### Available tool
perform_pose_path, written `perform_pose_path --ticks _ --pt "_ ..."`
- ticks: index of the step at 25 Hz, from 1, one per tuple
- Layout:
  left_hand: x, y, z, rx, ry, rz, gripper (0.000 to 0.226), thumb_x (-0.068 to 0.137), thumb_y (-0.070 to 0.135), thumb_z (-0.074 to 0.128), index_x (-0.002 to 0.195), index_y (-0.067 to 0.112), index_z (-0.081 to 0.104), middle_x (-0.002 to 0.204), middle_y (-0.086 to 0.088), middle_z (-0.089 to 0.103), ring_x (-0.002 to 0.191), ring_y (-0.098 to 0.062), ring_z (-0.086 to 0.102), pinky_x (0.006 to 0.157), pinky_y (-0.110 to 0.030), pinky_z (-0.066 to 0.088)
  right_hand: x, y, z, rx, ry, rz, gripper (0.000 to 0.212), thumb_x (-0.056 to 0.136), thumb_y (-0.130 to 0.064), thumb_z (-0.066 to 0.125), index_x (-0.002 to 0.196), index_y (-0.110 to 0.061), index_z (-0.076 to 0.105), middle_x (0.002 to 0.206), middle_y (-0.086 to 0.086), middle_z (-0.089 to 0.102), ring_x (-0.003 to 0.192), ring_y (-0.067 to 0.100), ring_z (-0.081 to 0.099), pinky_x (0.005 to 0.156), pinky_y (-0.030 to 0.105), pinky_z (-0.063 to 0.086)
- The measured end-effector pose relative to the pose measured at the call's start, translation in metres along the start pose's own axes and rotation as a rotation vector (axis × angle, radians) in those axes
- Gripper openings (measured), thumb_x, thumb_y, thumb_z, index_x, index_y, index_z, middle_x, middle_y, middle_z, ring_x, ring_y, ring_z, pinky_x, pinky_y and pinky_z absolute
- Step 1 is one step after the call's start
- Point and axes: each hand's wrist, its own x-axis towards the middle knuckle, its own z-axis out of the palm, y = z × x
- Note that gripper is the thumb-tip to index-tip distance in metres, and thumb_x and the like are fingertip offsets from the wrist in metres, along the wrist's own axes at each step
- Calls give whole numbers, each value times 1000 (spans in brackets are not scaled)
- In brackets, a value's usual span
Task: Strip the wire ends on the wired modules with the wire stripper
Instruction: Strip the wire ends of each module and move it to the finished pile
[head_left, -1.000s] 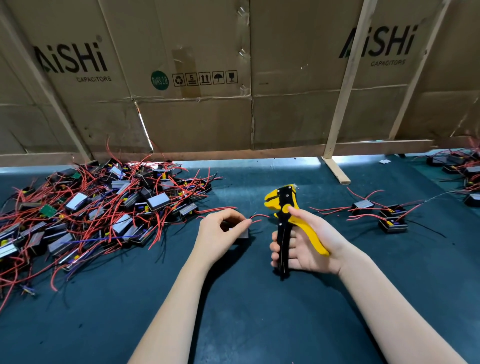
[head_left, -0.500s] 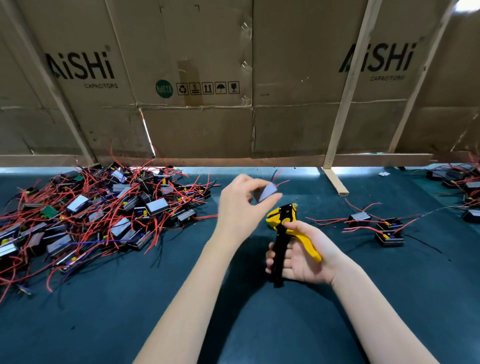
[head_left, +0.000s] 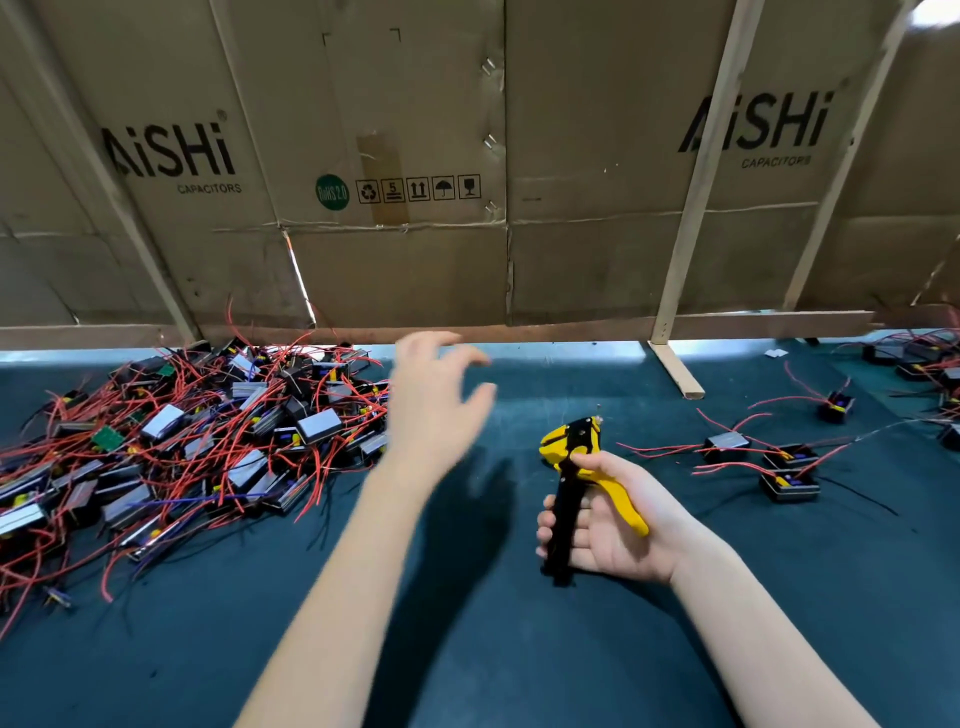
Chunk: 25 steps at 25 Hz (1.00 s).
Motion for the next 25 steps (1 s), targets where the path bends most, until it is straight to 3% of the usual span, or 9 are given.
perform_pose_path --ticks 4,7,9,11,14,16,19,22,25 --pt "-12 -92 -38 414 -91 -482 40 80 16 71 119 16 64 121 -15 59 119 -37 42 94 -42 39 -2 1 1 -2 11 -14 48 74 -36 61 98 5 56 81 22 62 71 37 65 77 50 53" --pt "-24 -107 -38 533 -106 -444 36 78 7 69 113 16 68 111 -11 65 111 -36 47 86 -41 38 -5 0 2 -8 12 -17 48 75 -36 61 99 5 56 82 22 62 71 37 65 78 50 53" --pt "-26 -98 -36 345 42 -345 29 77 9 73 105 16 71 102 -6 68 102 -31 54 82 -37 41 -5 -1 2 -8 16 -20 48 76 -36 61 99 5 57 82 22 62 72 37 65 79 50 53" --pt "-23 -80 -32 -100 133 -276 23 77 15 78 98 21 71 93 6 70 90 -15 61 79 -25 45 -5 -1 2 -9 16 -15 47 77 -36 60 98 5 57 83 22 62 72 37 65 79 51 53" --pt "-22 -47 -18 -626 -78 -265 11 83 13 74 90 21 72 79 14 71 72 1 62 70 -11 45 -5 -1 2 -8 15 -12 46 77 -37 60 97 5 57 82 22 62 71 36 65 80 51 52" --pt "-31 -37 1 -625 -282 -286 10 83 7 72 84 17 73 69 12 67 64 0 58 68 -16 45 -5 0 3 -9 10 -10 47 76 -37 60 97 5 57 82 22 62 71 36 65 79 50 52" --pt "-48 -36 27 -259 -427 -214 13 81 6 67 79 16 75 69 13 60 68 -5 53 68 -17 37 -4 0 2 -21 0 -13 47 76 -37 60 96 5 57 81 22 62 70 36 65 78 50 53" --pt "-56 -37 33 -283 -365 -230 17 81 4 64 82 19 73 75 13 64 74 -8 57 70 -12 39 -4 -1 2 -30 -3 -7 47 76 -37 59 96 5 57 81 21 62 70 36 65 77 49 54" --pt "-60 -39 36 -331 -231 -334 8 84 12 68 86 19 65 82 8 67 81 -12 62 78 -24 46 -3 -1 1 -34 -9 -1 47 76 -38 59 97 4 57 81 21 62 70 36 65 79 49 54"
